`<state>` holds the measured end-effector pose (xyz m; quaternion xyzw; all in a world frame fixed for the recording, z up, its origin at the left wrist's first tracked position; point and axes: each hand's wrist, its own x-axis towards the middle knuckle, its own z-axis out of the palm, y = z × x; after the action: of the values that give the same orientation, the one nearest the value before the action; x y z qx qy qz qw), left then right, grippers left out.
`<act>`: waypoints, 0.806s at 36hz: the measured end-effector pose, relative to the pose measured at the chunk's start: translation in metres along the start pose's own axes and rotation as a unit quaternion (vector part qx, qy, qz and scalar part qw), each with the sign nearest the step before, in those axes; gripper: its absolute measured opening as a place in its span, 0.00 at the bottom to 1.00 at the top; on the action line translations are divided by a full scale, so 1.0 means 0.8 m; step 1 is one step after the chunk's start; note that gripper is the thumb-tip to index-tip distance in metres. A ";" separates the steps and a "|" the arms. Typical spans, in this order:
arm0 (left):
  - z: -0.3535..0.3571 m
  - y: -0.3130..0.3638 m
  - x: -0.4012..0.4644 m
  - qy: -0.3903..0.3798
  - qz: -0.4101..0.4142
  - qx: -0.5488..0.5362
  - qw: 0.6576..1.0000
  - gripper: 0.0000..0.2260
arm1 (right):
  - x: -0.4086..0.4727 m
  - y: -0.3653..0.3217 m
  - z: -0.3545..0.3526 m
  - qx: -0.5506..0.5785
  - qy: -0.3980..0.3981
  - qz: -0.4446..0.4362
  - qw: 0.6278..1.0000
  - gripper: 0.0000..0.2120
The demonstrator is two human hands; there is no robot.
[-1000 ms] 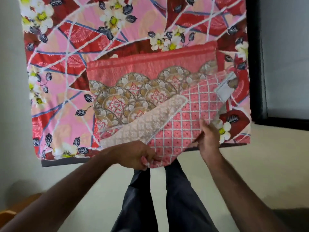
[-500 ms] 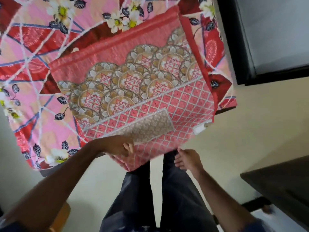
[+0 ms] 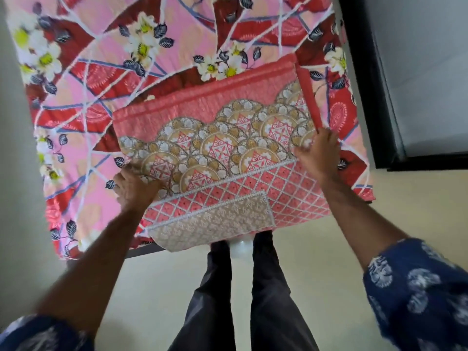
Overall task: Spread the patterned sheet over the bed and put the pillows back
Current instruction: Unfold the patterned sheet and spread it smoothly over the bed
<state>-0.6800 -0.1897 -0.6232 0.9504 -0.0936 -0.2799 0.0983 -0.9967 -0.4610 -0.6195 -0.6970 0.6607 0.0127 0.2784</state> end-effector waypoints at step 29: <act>-0.007 -0.060 -0.061 0.015 0.085 -0.165 0.983 0.11 | -0.139 -0.359 0.156 -0.310 -0.171 -0.747 0.562 0.40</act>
<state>-0.7112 -0.1315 -0.6054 0.9138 -0.1252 -0.2681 0.2784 -0.7005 -0.3171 -0.5752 -0.9698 -0.2012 0.1231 0.0627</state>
